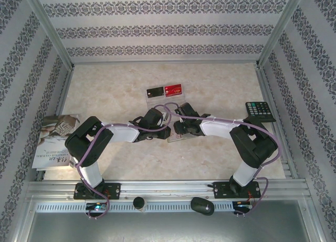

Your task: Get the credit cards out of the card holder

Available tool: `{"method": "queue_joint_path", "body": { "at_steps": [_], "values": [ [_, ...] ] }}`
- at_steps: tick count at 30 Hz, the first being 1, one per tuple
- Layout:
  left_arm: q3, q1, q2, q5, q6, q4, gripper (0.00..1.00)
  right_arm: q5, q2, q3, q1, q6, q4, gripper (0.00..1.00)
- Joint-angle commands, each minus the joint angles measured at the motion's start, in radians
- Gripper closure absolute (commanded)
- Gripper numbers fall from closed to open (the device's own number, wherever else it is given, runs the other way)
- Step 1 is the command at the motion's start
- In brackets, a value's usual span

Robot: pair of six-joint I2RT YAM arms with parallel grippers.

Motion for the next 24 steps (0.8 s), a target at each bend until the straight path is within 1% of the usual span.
{"method": "queue_joint_path", "body": {
  "at_steps": [1,6,14,17,20,22,24],
  "values": [
    [-0.015,0.008,0.044,0.010,0.027,-0.107,0.83,0.028,0.043,0.007,0.013,0.012,-0.021,0.61],
    [-0.023,0.011,0.040,0.009,0.026,-0.111,0.83,0.115,0.015,-0.035,0.007,0.018,-0.034,0.61],
    [-0.027,0.013,0.045,0.008,0.024,-0.109,0.84,0.189,-0.037,-0.062,-0.006,0.024,-0.050,0.60],
    [-0.031,0.013,0.040,0.007,0.024,-0.111,0.83,0.193,-0.064,-0.063,-0.010,0.025,-0.050,0.59],
    [-0.033,0.015,0.040,0.007,0.026,-0.110,0.84,0.173,-0.125,-0.071,-0.010,0.020,-0.030,0.59],
    [-0.034,0.015,0.040,0.008,0.025,-0.109,0.84,0.138,-0.172,-0.078,-0.010,0.013,-0.015,0.59],
    [-0.036,0.018,0.040,0.010,0.026,-0.108,0.84,0.075,-0.205,-0.085,-0.016,0.015,0.009,0.59]
  ]
}}
